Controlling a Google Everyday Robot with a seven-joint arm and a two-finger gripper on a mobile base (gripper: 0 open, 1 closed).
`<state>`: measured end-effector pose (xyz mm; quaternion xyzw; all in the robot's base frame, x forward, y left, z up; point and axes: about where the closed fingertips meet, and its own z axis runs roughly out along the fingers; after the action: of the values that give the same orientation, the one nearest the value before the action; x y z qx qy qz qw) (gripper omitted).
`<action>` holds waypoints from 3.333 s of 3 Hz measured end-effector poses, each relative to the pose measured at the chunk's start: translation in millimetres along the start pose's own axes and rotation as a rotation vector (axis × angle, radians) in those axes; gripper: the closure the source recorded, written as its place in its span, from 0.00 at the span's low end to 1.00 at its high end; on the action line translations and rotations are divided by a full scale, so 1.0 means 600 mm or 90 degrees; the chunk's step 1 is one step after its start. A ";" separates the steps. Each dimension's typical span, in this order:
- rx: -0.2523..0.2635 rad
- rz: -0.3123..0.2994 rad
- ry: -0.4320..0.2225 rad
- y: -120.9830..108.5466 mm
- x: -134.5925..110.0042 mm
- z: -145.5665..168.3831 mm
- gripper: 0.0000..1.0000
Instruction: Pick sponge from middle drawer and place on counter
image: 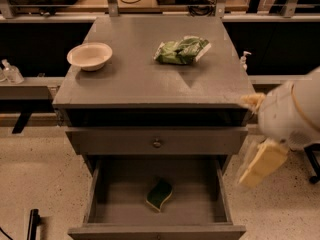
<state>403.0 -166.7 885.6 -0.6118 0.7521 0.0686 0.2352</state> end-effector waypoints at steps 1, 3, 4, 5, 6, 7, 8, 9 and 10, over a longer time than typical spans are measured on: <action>-0.007 0.016 -0.060 0.036 0.002 0.055 0.00; -0.022 0.046 -0.114 0.028 0.013 0.122 0.00; -0.057 0.108 -0.236 0.063 0.037 0.262 0.00; -0.026 0.128 -0.310 0.078 0.060 0.360 0.00; 0.002 0.130 -0.329 0.068 0.076 0.402 0.00; -0.018 0.121 -0.332 0.071 0.068 0.406 0.00; -0.057 0.115 -0.321 0.091 0.063 0.491 0.00; -0.050 0.126 -0.299 0.101 0.073 0.585 0.00; -0.015 0.149 -0.276 0.092 0.093 0.648 0.00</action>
Offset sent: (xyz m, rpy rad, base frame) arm -0.0077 0.0172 -0.0354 0.0993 0.0149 0.0236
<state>447.5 -50.9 508.6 -0.4941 0.7491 0.2340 0.3740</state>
